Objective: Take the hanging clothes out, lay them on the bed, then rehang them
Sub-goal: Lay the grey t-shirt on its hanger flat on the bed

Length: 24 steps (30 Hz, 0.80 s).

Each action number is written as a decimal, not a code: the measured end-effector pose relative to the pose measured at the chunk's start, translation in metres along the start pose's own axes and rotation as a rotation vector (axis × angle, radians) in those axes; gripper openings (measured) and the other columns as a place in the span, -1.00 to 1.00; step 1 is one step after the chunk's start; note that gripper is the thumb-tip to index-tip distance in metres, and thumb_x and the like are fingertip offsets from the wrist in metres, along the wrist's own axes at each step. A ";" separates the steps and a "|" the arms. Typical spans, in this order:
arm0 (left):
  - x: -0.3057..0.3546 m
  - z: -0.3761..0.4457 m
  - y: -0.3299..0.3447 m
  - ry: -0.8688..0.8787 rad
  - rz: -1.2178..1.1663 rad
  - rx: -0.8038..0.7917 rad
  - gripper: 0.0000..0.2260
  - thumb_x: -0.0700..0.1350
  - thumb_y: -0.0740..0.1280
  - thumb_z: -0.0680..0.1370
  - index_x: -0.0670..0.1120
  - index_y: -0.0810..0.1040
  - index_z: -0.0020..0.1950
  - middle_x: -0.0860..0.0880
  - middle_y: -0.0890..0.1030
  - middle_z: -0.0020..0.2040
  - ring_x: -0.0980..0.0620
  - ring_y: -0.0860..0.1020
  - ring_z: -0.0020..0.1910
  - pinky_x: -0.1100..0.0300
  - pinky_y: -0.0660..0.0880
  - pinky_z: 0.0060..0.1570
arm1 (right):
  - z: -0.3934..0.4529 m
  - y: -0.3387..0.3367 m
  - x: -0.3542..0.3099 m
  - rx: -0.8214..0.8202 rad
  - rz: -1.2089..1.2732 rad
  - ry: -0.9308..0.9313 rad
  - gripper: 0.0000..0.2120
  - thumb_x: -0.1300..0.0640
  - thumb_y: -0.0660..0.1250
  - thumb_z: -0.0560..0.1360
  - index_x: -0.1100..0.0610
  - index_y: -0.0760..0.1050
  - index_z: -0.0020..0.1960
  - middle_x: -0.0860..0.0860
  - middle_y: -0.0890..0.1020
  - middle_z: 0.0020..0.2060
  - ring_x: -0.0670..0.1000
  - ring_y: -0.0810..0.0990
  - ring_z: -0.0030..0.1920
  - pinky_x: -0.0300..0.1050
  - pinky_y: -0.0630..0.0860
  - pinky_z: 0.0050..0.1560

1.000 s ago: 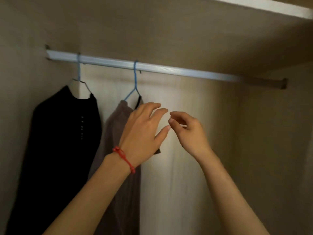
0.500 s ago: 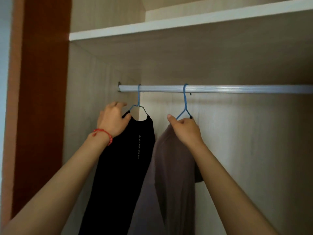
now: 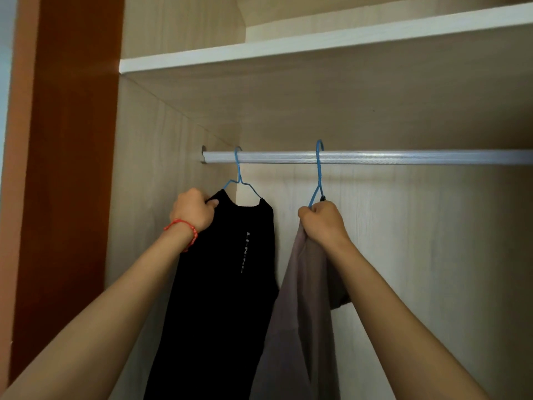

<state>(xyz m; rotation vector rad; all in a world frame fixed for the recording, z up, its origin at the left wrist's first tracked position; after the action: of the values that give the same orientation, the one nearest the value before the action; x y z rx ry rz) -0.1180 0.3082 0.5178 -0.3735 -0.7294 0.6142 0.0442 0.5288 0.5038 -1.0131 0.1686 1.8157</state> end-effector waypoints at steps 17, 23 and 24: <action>-0.048 -0.070 0.027 -0.139 -0.725 -0.026 -0.72 -0.15 0.33 0.50 -0.35 0.50 -0.30 -0.15 0.42 -0.38 -0.03 0.37 -0.35 0.11 0.26 -0.31 | -0.080 0.018 0.046 -0.084 0.180 -0.081 -0.78 0.15 0.23 0.55 0.30 0.52 -0.09 0.11 0.52 -0.35 -0.16 0.44 -0.38 -0.41 0.34 -0.38; -0.047 -0.138 0.037 -0.306 -0.929 -0.158 -0.71 -0.19 0.26 0.54 -0.13 0.45 -0.40 0.09 0.42 -0.63 0.17 0.38 -0.66 0.42 0.28 -0.59 | -0.106 0.014 0.082 -0.098 0.301 -0.025 -0.75 0.24 0.26 0.52 0.46 0.49 -0.15 0.17 0.45 -0.35 -0.09 0.36 -0.42 -0.38 0.28 -0.46; -0.046 -0.152 0.036 -0.326 -0.933 -0.166 -0.71 -0.19 0.25 0.55 -0.13 0.44 -0.40 0.09 0.42 -0.64 0.19 0.37 -0.67 0.44 0.28 -0.61 | -0.110 0.013 0.087 -0.103 0.325 -0.021 -0.77 0.26 0.27 0.52 0.45 0.49 -0.17 0.16 0.46 -0.36 -0.11 0.37 -0.43 -0.38 0.28 -0.46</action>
<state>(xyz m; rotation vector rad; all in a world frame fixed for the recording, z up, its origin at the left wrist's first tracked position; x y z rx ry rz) -0.0504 0.2899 0.3710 -0.0507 -1.1587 -0.2804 0.0833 0.5258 0.3683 -1.0862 0.2402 2.1466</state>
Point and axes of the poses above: each hand's wrist, its own z-axis towards the middle knuckle, its own y-axis out of the palm, x = y × z, the point moved 10 cm from there along z, towards the middle knuckle
